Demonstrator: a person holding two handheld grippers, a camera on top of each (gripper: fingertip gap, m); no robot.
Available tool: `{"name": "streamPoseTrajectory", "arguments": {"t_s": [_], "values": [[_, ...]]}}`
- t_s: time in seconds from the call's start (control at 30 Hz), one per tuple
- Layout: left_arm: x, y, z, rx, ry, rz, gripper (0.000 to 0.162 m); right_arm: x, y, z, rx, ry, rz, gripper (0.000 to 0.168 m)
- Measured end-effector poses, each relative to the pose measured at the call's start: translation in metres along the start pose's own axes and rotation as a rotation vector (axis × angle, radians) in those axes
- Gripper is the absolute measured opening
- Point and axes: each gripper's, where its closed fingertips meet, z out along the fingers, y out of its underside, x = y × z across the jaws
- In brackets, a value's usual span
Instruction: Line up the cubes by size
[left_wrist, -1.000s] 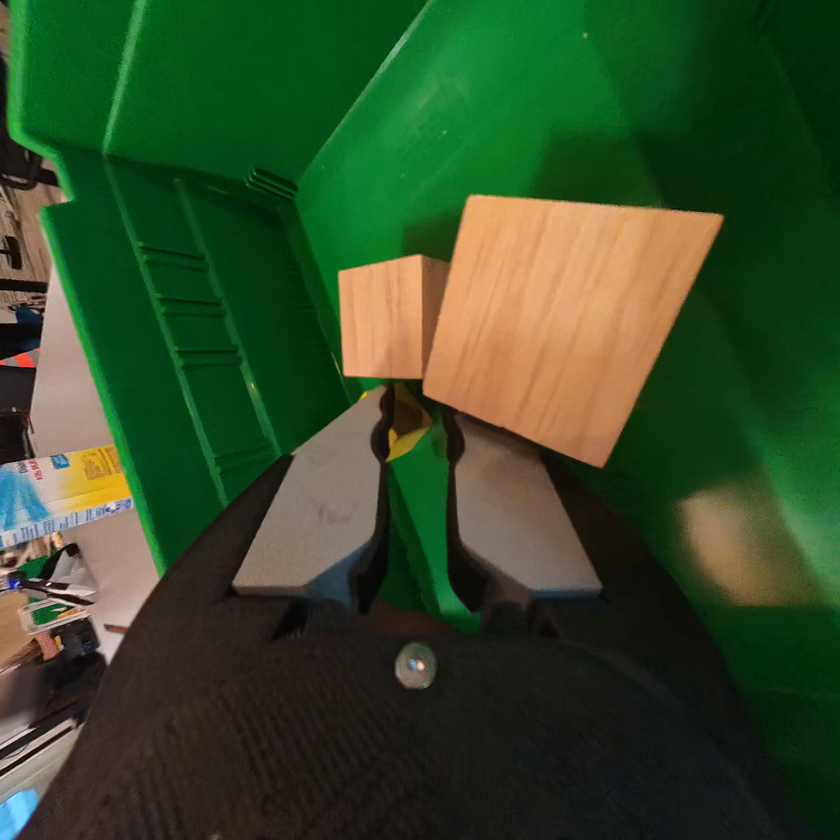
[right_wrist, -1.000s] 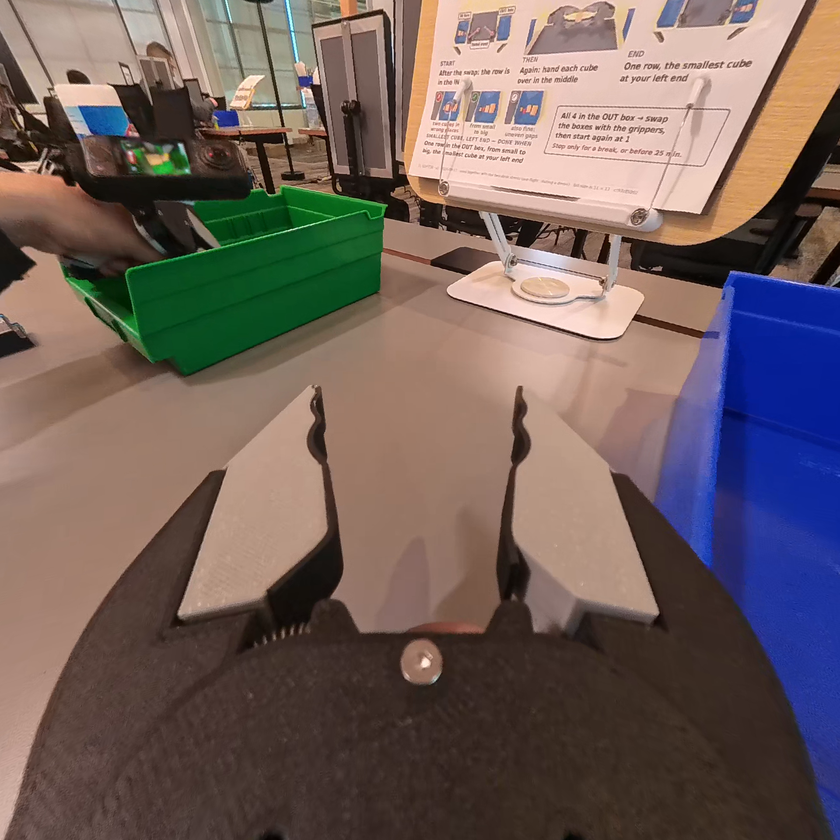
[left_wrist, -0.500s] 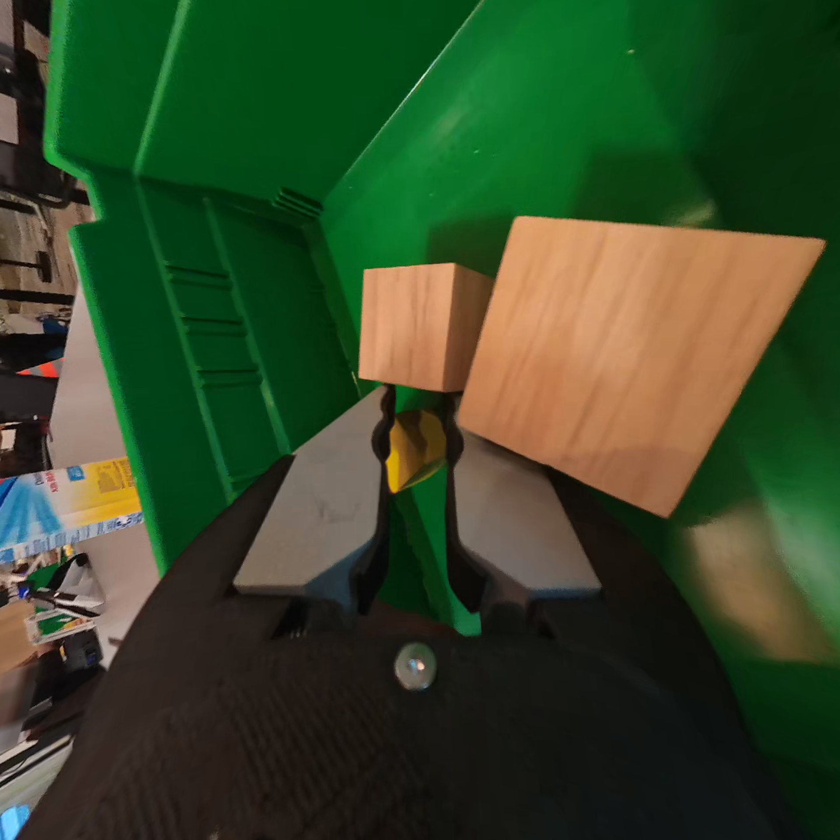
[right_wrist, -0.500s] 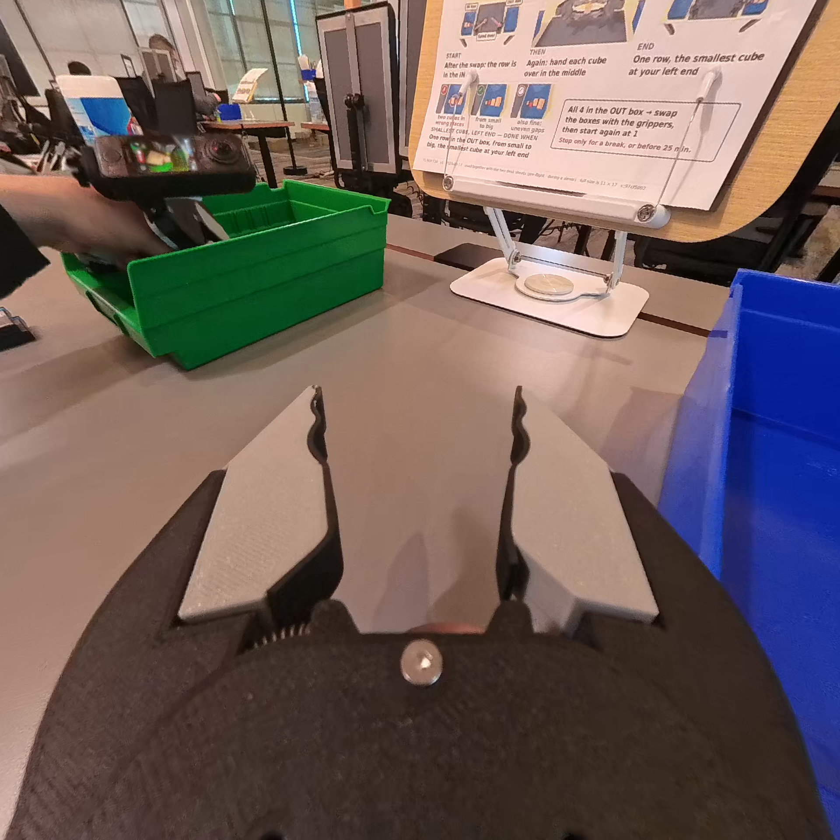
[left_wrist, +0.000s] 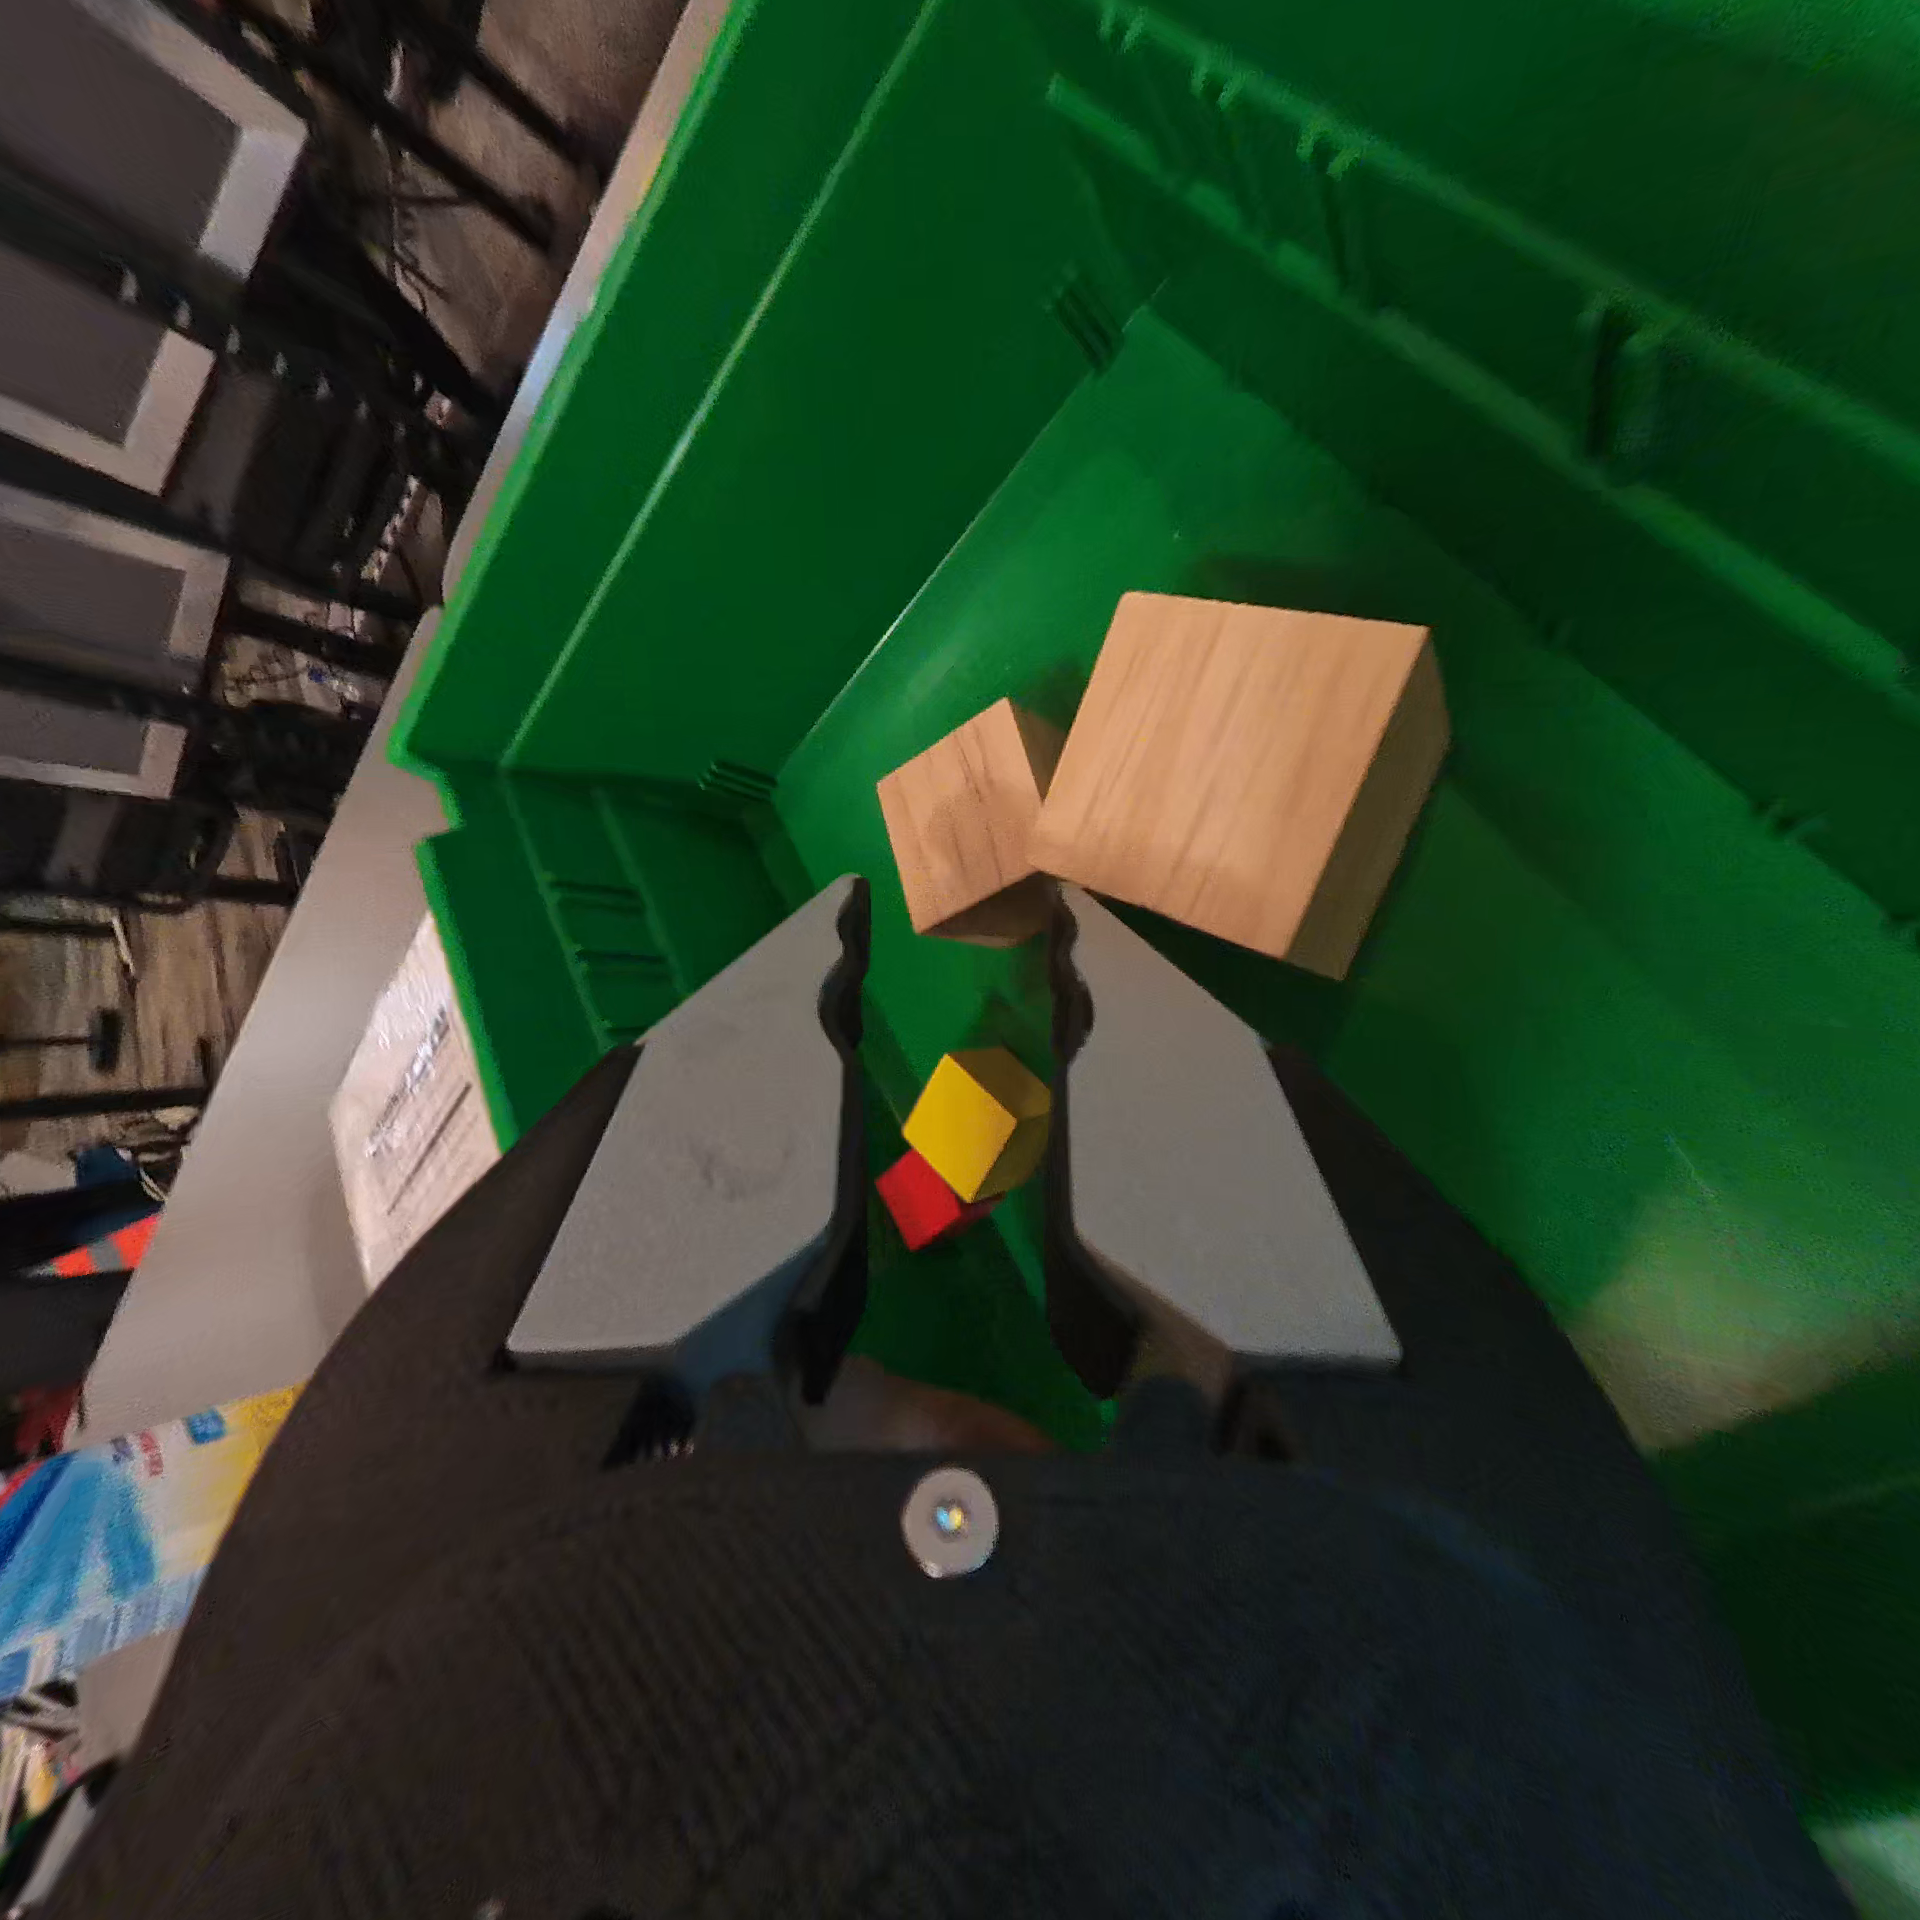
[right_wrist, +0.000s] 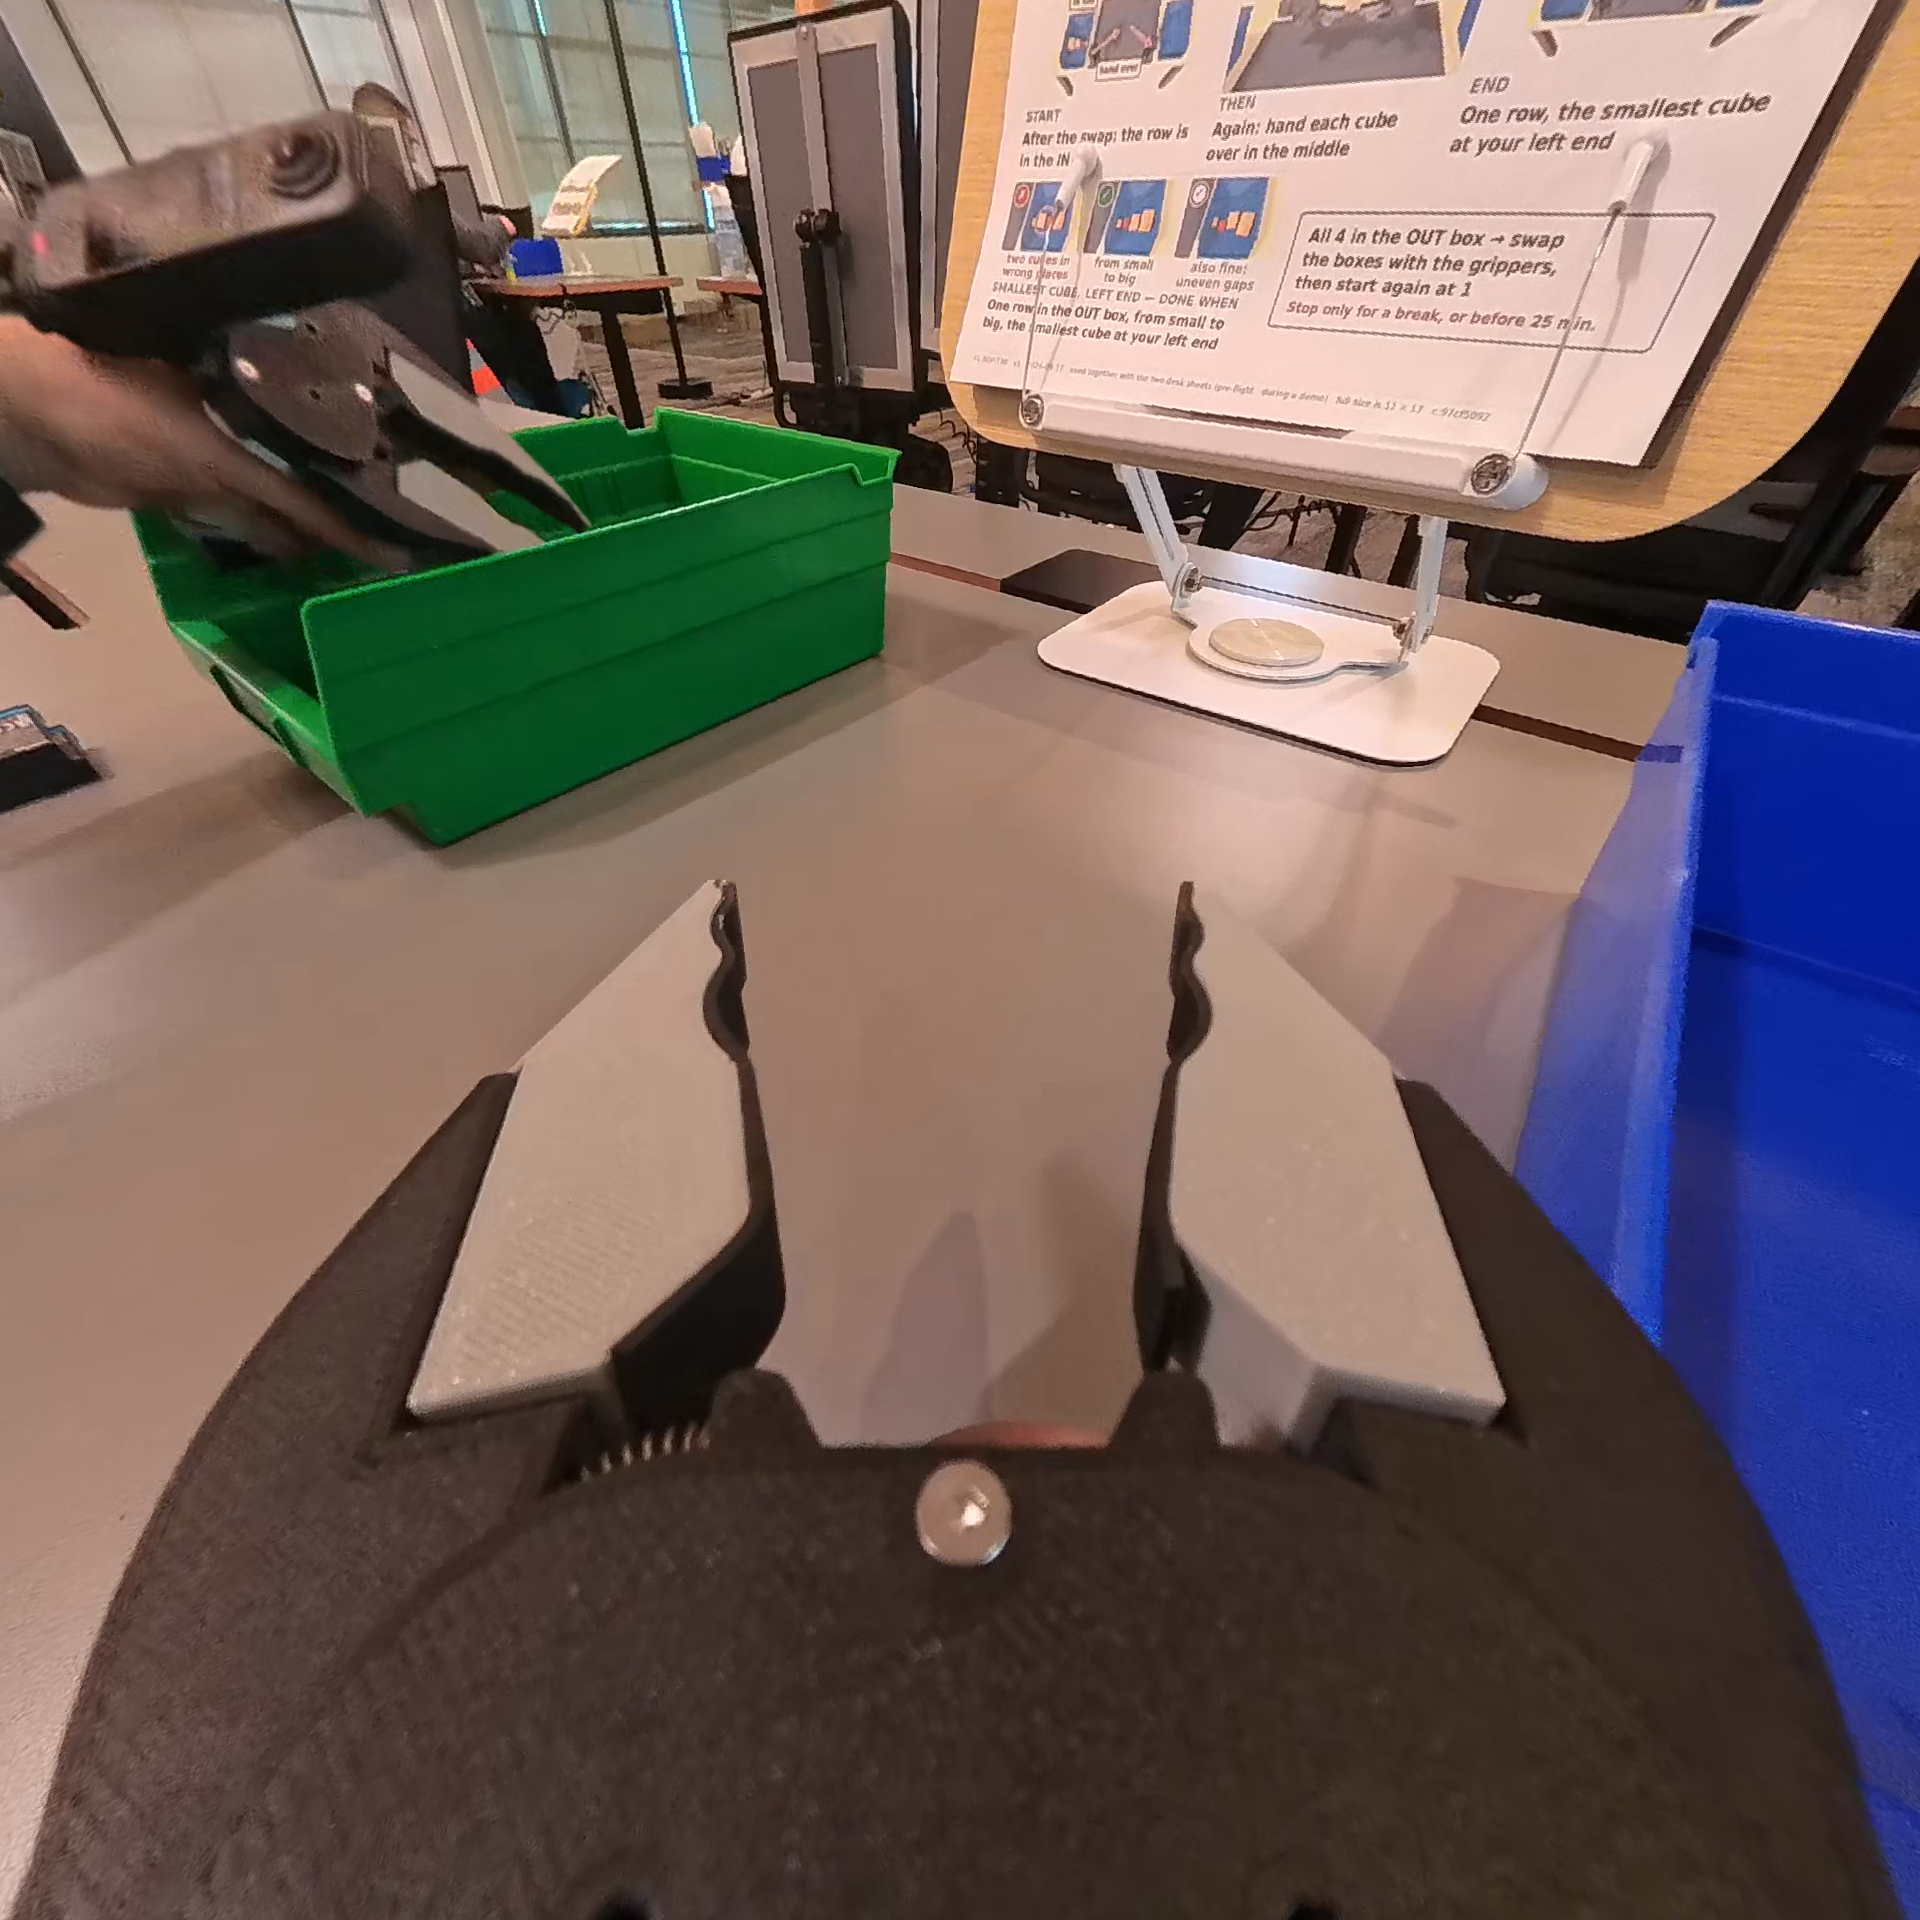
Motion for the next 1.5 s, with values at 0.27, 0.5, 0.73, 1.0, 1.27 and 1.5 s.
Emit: {"name": "streamPoseTrajectory", "arguments": {"t_s": [0.27, 0.5, 0.73, 1.0, 1.27, 1.5], "values": [[0.053, -0.027, -0.015, 0.011, 0.313, 0.185, 0.061, -0.002, 0.001, 0.001, -0.004, -0.008, -0.005, 0.080], [0.072, -0.024, 0.020, -0.178, 0.436, 0.268, 0.084, -0.002, 0.001, 0.000, -0.005, -0.012, -0.005, 0.080], [0.072, -0.028, 0.028, -0.167, 0.468, 0.255, 0.086, -0.004, 0.001, 0.000, -0.007, -0.030, -0.003, 0.079], [-0.001, -0.031, -0.005, 0.189, -0.074, -0.064, 0.086, -0.005, 0.003, 0.000, -0.016, -0.047, 0.009, 0.078], [0.003, -0.053, -0.059, 0.483, -0.249, -0.204, 0.086, -0.043, 0.018, 0.007, -0.106, -0.266, 0.044, 0.078], [-0.002, -0.073, -0.066, 0.532, -0.240, -0.250, 0.086, -0.053, 0.021, 0.008, -0.126, -0.332, 0.068, 0.078]]}}
